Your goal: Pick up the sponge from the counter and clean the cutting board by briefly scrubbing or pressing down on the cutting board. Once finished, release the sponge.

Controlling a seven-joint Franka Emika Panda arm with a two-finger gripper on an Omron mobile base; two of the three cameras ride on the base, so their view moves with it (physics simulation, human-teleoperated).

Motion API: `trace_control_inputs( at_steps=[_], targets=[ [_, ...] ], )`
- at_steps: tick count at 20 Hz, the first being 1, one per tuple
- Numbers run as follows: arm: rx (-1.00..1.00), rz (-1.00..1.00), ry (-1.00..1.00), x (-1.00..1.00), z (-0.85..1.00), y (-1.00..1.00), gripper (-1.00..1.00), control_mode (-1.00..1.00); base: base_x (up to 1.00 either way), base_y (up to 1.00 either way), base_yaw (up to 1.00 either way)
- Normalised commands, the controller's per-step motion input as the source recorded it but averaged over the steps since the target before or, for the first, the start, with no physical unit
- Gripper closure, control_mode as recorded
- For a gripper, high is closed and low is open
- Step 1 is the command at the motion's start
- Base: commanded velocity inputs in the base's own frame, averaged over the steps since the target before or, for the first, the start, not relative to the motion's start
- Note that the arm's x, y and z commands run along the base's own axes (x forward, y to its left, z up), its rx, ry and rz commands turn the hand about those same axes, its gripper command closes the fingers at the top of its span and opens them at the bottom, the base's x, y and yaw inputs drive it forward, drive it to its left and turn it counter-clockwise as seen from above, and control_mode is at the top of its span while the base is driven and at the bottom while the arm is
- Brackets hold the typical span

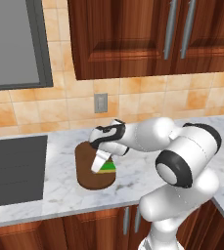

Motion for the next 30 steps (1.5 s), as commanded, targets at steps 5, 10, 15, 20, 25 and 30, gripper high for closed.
trace_control_inputs(
  at_steps=[5, 10, 15, 20, 25, 30],
  targets=[
    [0.00, -0.08, 0.26, -0.85, -0.02, 0.23, 1.00, -1.00, 0.00, 0.00, 0.00],
    [0.00, -0.11, 0.14, -0.74, 0.00, 0.13, 1.00, -1.00, 0.00, 0.00, 0.00],
    [0.00, -0.17, 0.12, -0.08, 0.00, -0.13, 1.00, -1.00, 0.00, 0.00, 0.00],
    [0.01, -0.25, 0.21, -0.05, 0.00, -0.60, 1.00, -1.00, 0.00, 0.00, 0.00],
    [0.08, -0.30, 0.23, -0.51, -0.01, -0.69, 1.00, -1.00, 0.00, 0.00, 0.00],
    [0.05, -0.23, 0.07, -0.25, 0.29, -0.35, 1.00, -1.00, 0.00, 0.00, 0.00]
  ],
)
